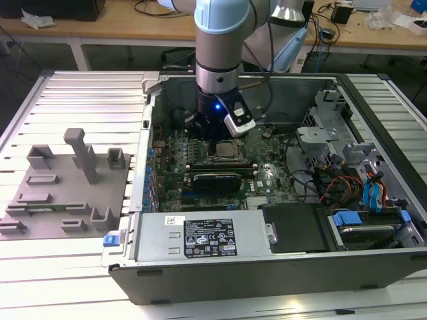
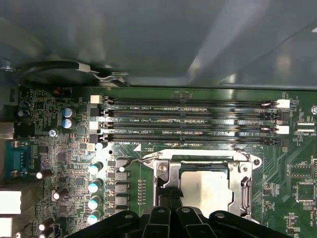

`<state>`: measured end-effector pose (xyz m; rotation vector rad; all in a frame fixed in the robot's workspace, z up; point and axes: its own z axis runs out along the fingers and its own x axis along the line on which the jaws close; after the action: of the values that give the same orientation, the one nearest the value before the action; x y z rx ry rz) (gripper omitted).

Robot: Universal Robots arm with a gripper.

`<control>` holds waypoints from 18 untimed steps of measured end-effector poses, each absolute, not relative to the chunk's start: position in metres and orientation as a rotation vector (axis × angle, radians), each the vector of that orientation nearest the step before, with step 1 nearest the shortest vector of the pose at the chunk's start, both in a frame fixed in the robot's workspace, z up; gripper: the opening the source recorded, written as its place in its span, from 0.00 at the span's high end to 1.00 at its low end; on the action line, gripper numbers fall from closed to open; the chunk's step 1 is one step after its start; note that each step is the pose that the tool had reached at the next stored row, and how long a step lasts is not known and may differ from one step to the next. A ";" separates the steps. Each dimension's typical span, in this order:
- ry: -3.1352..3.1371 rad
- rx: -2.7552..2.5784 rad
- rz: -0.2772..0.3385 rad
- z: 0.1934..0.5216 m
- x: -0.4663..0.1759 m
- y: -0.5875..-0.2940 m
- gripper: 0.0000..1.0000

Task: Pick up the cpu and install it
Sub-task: 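Close the cpu cover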

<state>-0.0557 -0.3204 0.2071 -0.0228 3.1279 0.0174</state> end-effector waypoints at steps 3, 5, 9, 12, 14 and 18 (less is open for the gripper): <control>3.126 -0.023 0.017 0.206 -0.056 -0.320 0.89; 3.125 -0.023 0.017 0.205 -0.056 -0.320 0.89; 3.125 -0.023 0.016 0.203 -0.056 -0.321 0.89; 3.125 -0.023 0.017 0.203 -0.056 -0.320 0.89; 3.125 -0.023 0.017 0.202 -0.056 -0.320 0.89; 3.124 -0.023 0.017 0.201 -0.056 -0.320 0.89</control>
<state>-0.0564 -0.3204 0.2014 -0.0228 3.1244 0.0168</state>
